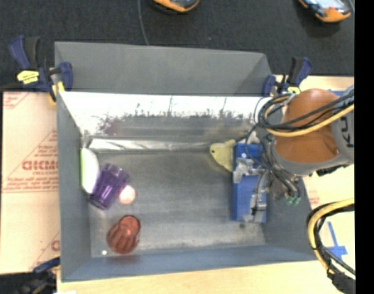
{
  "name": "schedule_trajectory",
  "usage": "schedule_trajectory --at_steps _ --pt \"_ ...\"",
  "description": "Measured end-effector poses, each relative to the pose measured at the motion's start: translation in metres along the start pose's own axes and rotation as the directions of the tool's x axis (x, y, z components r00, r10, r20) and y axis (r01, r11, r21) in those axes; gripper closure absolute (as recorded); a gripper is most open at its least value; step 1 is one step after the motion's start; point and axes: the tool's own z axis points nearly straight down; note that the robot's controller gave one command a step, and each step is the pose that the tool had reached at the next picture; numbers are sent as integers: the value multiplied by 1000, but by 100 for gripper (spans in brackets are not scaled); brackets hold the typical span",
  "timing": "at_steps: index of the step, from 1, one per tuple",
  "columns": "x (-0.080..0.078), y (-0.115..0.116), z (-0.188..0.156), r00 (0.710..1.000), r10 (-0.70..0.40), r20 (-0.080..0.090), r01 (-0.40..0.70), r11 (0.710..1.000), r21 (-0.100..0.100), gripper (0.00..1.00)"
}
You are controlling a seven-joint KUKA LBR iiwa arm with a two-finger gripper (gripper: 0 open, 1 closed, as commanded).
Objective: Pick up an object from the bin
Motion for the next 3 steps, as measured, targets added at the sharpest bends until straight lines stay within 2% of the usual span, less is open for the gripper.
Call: schedule_trajectory --at_steps 1,2,3 --pt "-2 0 -5 1000 -4 8 4 1000 1 0" --pt "-56 -34 56 903 -429 9 429 903 5 0" --pt "-92 -42 17 654 -756 8 756 654 10 0"
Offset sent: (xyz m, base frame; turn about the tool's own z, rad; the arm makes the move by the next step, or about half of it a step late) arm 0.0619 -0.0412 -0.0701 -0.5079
